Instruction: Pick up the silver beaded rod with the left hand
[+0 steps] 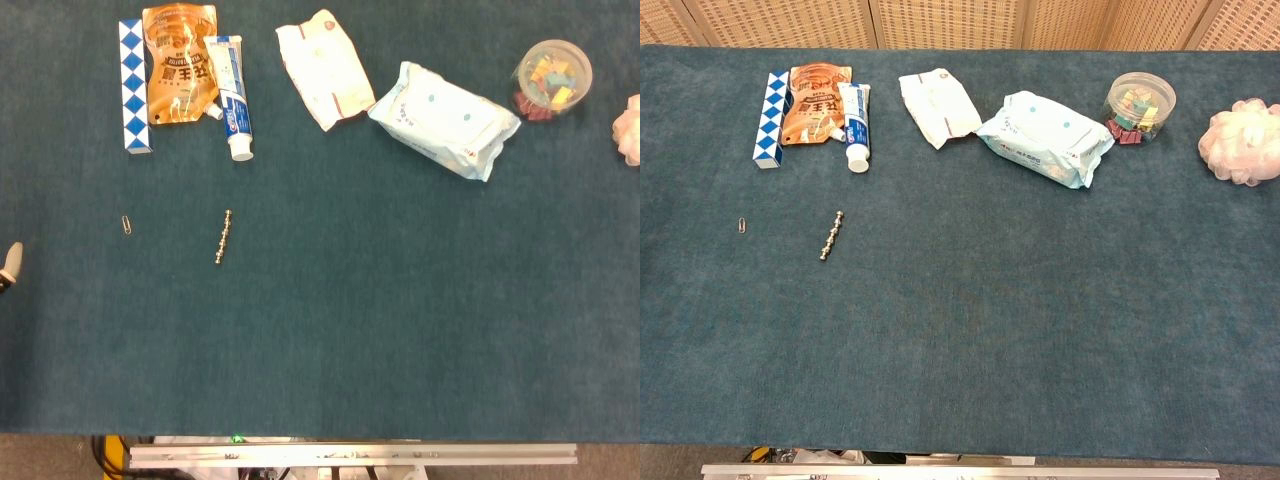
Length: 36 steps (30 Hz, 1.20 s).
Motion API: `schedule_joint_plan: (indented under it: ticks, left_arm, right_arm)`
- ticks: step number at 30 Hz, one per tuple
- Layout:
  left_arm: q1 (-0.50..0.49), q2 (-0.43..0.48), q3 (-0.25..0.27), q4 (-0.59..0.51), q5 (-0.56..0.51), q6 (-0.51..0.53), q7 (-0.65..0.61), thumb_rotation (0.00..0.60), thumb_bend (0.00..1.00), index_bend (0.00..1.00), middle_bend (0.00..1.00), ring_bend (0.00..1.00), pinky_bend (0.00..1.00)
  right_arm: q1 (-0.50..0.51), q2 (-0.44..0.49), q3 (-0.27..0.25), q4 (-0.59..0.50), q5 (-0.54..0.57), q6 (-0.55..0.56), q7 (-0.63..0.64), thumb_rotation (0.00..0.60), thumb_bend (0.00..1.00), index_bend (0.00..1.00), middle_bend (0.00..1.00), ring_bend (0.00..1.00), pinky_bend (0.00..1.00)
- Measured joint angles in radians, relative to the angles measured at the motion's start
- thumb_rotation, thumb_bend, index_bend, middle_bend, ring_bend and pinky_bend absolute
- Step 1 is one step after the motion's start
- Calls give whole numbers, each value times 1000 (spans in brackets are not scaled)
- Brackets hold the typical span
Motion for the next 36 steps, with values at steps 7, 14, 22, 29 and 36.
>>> schedule_joint_plan:
  ticks: [7,14,22,29,36]
  left_arm:
    - [-2,1,1,2,2,-4,-1,339,315,111,142,86,58]
    - [-10,8,2,4,18,-8,-20,499,315,111,145,96,65]
    - [-71,42,-7,39,83,-54,-127,600,315,151,472,486,547]
    - [-174,77,11,65,171,-182,-176,600,315,192,683,664,725]
    - [-297,88,30,80,240,-325,-204,600,343,311,883,841,831]
  right_arm:
    - [2,-2,1,4,-2,1,3,600,329,363,415,315,345]
    - [17,11,12,-5,-12,-1,-7,600,329,364,415,315,345]
    - [68,49,40,-50,-29,-34,-54,600,329,363,415,315,344]
    - [109,65,54,-90,-15,-88,-105,600,329,363,415,315,345]
    - [128,63,44,-117,-8,-118,-125,600,329,363,415,315,344]
